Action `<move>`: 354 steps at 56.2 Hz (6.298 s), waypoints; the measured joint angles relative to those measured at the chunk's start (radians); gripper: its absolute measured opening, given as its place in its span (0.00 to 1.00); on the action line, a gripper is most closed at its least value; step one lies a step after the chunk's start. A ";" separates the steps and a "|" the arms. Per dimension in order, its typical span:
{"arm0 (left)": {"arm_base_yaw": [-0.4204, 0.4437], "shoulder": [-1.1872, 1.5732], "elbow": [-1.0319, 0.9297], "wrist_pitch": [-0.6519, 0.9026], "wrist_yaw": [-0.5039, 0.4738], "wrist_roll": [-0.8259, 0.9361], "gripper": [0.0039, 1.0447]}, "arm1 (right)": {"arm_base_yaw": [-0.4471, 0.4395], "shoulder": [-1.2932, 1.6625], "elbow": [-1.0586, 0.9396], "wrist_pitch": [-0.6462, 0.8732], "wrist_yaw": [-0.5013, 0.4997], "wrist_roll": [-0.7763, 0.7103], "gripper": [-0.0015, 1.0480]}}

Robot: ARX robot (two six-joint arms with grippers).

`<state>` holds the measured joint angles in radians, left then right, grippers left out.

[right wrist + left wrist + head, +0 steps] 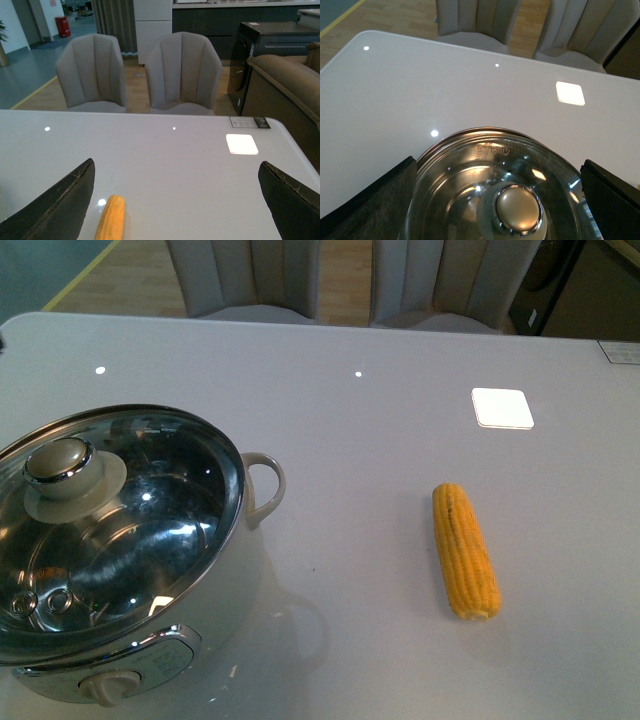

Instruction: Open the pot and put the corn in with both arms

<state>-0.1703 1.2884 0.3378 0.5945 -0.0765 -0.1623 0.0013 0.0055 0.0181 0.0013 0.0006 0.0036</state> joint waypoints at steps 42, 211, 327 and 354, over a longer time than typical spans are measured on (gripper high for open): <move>-0.111 0.608 0.055 0.473 -0.134 0.037 0.94 | 0.000 0.000 0.000 0.000 0.000 0.000 0.92; 0.810 1.006 0.461 0.629 0.216 0.192 0.39 | 0.000 0.000 0.000 0.000 0.000 0.000 0.92; 0.769 1.392 0.617 0.798 0.287 0.225 0.94 | 0.000 0.000 0.000 0.000 0.000 0.000 0.92; 0.806 0.887 0.452 0.646 0.316 0.179 0.94 | 0.000 -0.001 0.000 0.000 0.000 0.000 0.92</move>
<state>0.6353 2.1757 0.7902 1.2407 0.2398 0.0166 0.0013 0.0048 0.0181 0.0013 0.0006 0.0036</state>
